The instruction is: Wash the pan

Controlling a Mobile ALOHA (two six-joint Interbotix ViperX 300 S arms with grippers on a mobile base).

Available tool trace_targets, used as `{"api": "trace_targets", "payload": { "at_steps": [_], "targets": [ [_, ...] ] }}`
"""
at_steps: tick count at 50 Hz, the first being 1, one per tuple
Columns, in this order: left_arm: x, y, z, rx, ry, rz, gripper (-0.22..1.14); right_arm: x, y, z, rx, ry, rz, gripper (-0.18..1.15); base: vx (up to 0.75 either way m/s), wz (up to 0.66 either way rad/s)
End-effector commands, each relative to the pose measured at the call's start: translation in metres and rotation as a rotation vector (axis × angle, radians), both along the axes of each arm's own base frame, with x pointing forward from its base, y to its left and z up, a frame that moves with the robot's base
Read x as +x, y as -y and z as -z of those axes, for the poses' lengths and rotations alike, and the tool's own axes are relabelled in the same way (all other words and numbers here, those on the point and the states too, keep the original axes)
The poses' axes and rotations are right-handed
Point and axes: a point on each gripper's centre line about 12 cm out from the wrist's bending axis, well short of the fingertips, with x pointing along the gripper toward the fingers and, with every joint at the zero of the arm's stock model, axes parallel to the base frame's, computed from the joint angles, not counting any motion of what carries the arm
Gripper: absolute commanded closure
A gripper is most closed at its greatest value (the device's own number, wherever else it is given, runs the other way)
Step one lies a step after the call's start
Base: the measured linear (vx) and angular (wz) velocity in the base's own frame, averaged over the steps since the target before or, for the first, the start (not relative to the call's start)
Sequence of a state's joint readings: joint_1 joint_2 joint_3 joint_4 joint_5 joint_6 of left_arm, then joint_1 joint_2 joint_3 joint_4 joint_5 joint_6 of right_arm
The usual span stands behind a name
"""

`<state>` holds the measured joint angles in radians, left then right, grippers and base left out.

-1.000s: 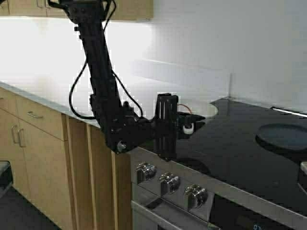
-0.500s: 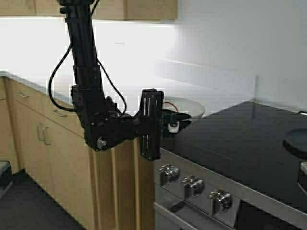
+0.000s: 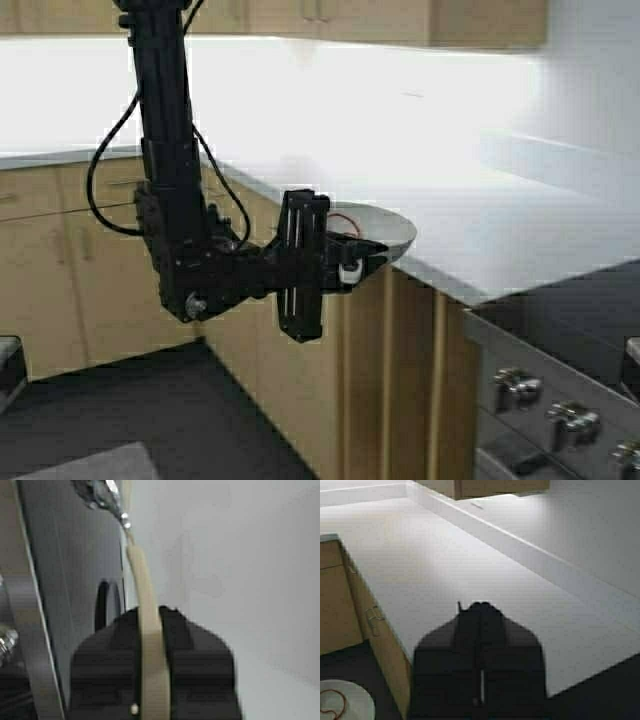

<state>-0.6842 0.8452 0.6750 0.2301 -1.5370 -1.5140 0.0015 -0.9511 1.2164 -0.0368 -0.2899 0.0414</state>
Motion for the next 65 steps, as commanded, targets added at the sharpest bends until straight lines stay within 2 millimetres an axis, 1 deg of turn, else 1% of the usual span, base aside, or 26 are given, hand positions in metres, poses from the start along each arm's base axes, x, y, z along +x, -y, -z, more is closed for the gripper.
{"api": "trace_targets", "payload": {
  "at_steps": [1,10,20,25,28,46,52,65],
  "targets": [
    [0.006,0.008,-0.027,-0.046,0.084,0.008,0.90,0.002,-0.005,-0.005,-0.003,0.012,-0.027,0.90,0.05,0.48],
    [0.008,0.001,-0.023,-0.037,0.073,-0.008,0.90,0.002,-0.006,-0.001,-0.009,0.000,-0.029,0.90,0.06,0.46],
    [0.014,-0.013,-0.011,-0.017,0.049,-0.036,0.90,0.007,-0.006,0.005,-0.027,-0.030,-0.034,0.90,0.07,0.49],
    [0.013,-0.015,-0.010,-0.010,0.045,-0.036,0.90,0.007,-0.006,0.003,-0.030,-0.024,-0.034,0.90,0.08,0.55],
    [0.013,-0.015,-0.009,-0.009,0.044,-0.036,0.90,0.007,-0.006,0.005,-0.033,-0.029,-0.034,0.90,0.09,0.59],
    [0.015,-0.013,-0.015,-0.024,0.054,-0.022,0.90,0.007,-0.007,0.005,-0.039,-0.030,-0.036,0.90,0.09,0.59],
    [0.018,-0.010,-0.020,-0.037,0.071,-0.022,0.90,0.006,-0.007,0.010,-0.039,-0.042,-0.036,0.90,0.11,0.73],
    [0.022,-0.007,-0.027,-0.053,0.092,-0.021,0.90,0.010,-0.007,0.010,-0.034,-0.055,-0.038,0.90,0.12,0.67]
  ]
}}
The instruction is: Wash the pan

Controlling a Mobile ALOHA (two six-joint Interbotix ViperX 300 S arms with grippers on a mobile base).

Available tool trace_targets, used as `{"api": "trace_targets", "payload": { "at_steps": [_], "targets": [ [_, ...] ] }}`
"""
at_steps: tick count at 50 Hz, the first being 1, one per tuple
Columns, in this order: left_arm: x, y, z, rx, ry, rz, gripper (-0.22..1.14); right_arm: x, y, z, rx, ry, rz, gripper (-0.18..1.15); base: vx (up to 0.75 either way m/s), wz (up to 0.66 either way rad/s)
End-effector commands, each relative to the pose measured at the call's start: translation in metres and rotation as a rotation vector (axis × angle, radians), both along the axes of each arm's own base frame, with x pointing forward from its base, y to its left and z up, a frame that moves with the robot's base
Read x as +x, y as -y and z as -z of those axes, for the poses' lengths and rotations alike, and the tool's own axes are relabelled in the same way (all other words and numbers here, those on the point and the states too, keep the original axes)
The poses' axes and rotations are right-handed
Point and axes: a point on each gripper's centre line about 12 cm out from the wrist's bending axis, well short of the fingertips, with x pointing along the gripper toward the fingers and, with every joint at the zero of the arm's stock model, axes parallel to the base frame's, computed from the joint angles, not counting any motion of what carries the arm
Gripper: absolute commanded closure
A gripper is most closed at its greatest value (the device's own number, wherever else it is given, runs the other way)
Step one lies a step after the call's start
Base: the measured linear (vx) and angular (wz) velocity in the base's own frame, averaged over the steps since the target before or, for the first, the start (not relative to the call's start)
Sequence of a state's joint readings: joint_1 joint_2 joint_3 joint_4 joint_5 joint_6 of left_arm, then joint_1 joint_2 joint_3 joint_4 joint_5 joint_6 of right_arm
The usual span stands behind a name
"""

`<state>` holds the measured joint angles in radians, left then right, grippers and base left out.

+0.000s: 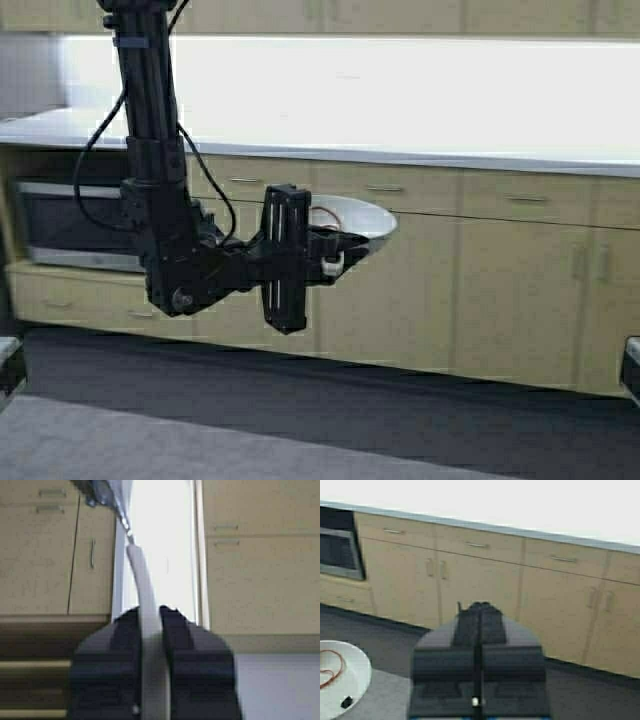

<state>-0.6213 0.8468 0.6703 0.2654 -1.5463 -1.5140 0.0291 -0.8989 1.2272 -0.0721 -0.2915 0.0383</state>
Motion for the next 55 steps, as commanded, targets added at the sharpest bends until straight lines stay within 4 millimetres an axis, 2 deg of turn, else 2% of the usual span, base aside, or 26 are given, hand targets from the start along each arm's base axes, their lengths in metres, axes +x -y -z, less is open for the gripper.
{"api": "trace_targets", "payload": {
  "at_steps": [1,20,55],
  "targets": [
    [0.007,0.008,-0.027,-0.044,0.083,0.007,0.90,0.005,0.000,-0.005,0.003,0.006,0.001,0.90,0.11,0.60],
    [0.001,0.007,-0.024,-0.031,0.073,0.036,0.90,0.004,0.000,-0.002,0.006,-0.002,0.000,0.90,0.10,0.56],
    [0.000,0.006,-0.022,-0.021,0.086,0.035,0.90,0.003,0.000,-0.012,0.006,0.033,-0.001,0.90,0.10,0.63]
  ]
}}
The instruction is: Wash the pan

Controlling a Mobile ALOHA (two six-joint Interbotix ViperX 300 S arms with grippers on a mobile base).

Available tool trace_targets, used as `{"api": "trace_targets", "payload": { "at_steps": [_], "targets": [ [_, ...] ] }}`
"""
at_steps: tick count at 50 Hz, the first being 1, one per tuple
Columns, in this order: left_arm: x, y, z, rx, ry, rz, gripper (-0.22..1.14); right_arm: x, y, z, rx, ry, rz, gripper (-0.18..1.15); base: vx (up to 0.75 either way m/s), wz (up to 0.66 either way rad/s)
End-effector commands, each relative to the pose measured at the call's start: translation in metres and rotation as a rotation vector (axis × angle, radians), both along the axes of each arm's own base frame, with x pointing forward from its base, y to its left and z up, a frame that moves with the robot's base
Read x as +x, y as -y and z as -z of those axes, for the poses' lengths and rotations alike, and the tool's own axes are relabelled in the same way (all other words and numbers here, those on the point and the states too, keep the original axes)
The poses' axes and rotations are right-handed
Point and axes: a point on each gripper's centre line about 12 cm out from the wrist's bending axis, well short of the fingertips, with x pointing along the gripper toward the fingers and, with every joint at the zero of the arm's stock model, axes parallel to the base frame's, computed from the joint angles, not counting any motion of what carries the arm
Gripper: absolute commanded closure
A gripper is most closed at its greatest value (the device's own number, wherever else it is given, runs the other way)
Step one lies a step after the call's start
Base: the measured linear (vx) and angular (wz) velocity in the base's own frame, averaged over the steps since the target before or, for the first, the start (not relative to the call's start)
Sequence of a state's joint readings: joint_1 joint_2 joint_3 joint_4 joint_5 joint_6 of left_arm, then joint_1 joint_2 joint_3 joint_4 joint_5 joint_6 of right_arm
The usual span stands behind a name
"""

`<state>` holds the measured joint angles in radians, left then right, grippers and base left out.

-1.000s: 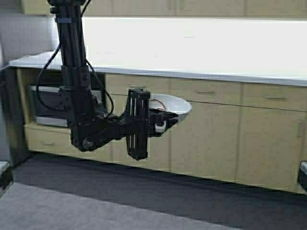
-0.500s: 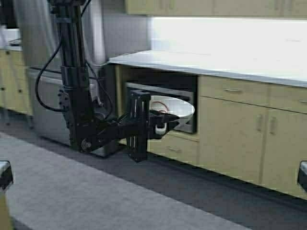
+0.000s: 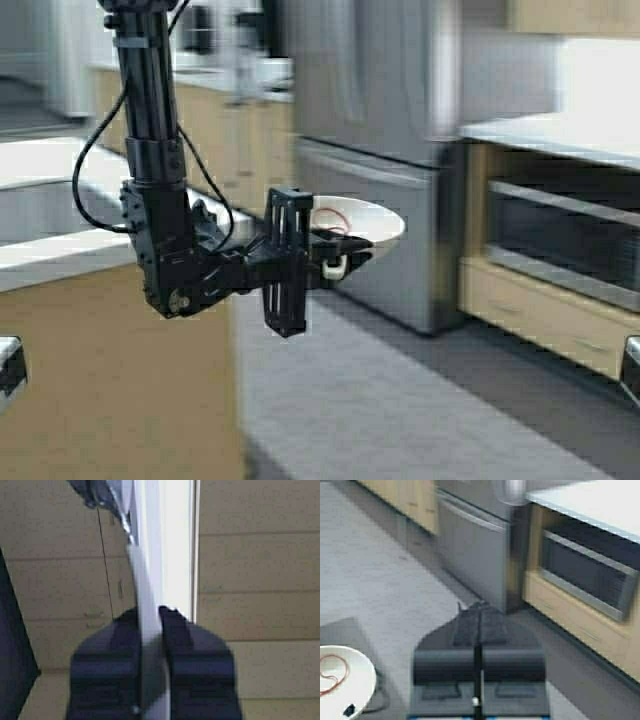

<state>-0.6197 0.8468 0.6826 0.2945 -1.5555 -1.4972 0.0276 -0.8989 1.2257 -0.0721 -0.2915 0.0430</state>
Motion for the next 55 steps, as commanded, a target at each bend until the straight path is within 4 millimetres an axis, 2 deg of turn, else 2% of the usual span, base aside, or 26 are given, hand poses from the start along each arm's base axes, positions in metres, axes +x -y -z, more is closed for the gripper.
{"api": "trace_targets", "payload": {
  "at_steps": [1,27,42,55],
  "targets": [
    [0.005,0.007,-0.023,-0.034,0.076,0.008,0.90,0.003,0.000,-0.011,0.001,0.032,-0.002,0.90,0.09,0.64],
    [0.004,0.002,-0.023,-0.035,0.067,0.001,0.90,0.003,0.000,-0.009,-0.001,0.026,-0.002,0.90,0.09,0.50],
    [0.006,0.003,-0.029,-0.051,0.075,0.001,0.90,0.004,0.000,-0.009,-0.004,0.023,-0.001,0.90,0.09,0.45],
    [0.023,-0.010,-0.030,-0.048,0.082,-0.034,0.90,0.005,0.000,-0.007,-0.004,0.011,-0.002,0.90,0.07,0.39]
  ]
}}
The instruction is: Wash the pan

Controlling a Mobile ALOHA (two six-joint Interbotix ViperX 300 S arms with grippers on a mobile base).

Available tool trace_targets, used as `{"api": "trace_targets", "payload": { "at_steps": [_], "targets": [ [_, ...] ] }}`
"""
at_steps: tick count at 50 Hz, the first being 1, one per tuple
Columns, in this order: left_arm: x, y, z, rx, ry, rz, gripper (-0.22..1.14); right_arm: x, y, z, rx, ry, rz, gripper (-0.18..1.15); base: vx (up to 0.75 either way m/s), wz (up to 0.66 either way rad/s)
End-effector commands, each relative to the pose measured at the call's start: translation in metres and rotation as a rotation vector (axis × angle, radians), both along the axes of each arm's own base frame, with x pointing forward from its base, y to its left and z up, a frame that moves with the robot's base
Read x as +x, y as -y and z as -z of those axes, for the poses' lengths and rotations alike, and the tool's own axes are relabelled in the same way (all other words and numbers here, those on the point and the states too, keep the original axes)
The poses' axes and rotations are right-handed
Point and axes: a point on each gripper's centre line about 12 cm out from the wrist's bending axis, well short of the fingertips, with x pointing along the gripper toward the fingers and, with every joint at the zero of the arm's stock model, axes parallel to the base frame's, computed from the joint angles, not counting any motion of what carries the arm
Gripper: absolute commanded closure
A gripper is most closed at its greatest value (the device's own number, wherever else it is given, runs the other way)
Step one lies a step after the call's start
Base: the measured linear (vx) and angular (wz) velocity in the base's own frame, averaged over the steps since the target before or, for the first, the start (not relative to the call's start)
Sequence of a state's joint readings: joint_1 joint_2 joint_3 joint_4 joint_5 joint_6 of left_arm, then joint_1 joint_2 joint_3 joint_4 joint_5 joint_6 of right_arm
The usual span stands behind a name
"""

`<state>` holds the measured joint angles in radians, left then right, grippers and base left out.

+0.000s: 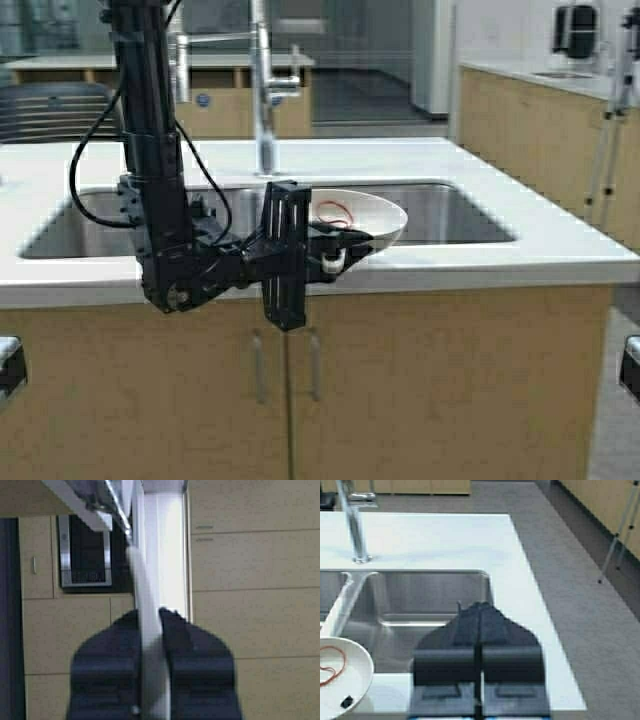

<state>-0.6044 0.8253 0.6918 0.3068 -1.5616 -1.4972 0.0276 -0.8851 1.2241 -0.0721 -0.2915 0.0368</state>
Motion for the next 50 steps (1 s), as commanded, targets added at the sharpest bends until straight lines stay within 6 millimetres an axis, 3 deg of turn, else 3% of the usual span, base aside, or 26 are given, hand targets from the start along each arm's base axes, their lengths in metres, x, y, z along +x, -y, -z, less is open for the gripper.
{"api": "trace_targets", "payload": {
  "at_steps": [1,19,35,50],
  "targets": [
    [0.021,-0.008,-0.021,-0.037,0.065,-0.029,0.89,0.003,0.000,-0.009,0.002,0.024,0.000,0.90,0.07,0.46],
    [0.052,-0.004,-0.024,-0.083,0.040,0.051,0.90,0.003,0.000,-0.008,0.002,0.020,0.000,0.90,0.07,0.32],
    [0.101,-0.010,-0.019,-0.057,0.022,-0.018,0.89,0.004,0.000,-0.007,0.004,0.014,0.000,0.90,0.11,0.12],
    [0.145,-0.028,-0.037,-0.048,0.064,-0.108,0.89,0.008,-0.001,-0.005,0.008,-0.002,-0.001,0.90,0.18,-0.04]
  ]
}}
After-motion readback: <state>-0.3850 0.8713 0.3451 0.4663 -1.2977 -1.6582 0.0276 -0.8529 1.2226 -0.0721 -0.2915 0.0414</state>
